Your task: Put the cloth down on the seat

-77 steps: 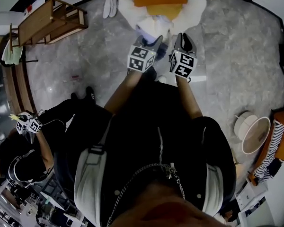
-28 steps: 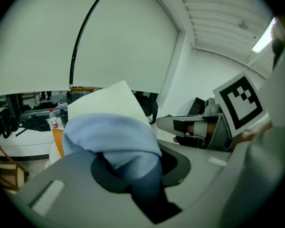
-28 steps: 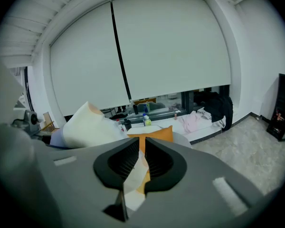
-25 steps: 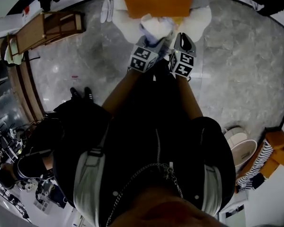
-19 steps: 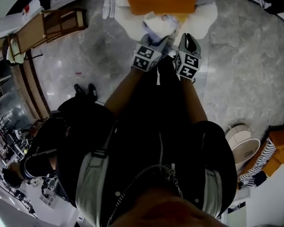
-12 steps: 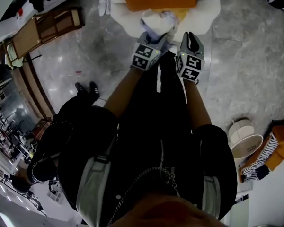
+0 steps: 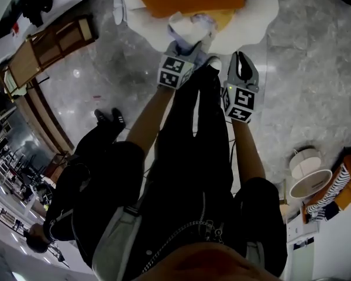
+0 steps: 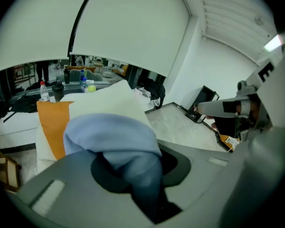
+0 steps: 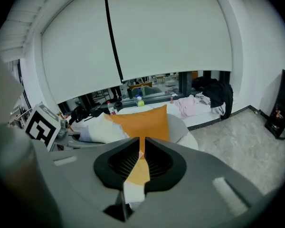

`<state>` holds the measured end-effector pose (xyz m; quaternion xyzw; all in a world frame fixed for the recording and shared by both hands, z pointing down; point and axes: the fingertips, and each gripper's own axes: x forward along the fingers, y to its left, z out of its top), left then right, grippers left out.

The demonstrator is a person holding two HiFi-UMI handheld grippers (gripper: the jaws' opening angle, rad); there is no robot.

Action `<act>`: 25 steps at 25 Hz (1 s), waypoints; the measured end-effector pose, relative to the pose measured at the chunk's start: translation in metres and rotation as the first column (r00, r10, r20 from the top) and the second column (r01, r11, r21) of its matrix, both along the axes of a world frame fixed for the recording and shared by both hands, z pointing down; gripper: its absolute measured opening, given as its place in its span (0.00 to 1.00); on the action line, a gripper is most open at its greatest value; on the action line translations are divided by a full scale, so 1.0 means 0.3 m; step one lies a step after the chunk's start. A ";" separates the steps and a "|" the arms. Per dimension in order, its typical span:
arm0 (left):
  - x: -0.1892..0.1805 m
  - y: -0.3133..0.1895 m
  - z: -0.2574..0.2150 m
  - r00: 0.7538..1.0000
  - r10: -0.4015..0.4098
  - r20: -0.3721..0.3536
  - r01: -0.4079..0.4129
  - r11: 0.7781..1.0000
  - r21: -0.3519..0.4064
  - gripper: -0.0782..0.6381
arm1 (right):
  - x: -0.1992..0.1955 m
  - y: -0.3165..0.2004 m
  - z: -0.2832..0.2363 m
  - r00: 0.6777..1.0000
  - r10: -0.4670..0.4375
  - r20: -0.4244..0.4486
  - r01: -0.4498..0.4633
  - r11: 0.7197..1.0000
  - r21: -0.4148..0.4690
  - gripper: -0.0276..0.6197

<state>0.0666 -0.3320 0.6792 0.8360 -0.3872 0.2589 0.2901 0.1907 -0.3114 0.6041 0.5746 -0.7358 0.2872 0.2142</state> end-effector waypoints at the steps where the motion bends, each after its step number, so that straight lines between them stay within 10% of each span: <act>1: -0.003 -0.011 0.025 1.000 0.008 0.002 -0.008 1.000 0.000 0.25 | -0.005 0.008 0.024 1.000 0.002 -0.001 -0.002 1.000 -0.006 0.08; 25: -0.046 -0.177 0.624 0.997 -0.024 0.069 0.035 0.988 -0.153 0.27 | -0.068 0.052 0.348 0.997 -0.065 -0.043 0.058 0.987 -0.150 0.08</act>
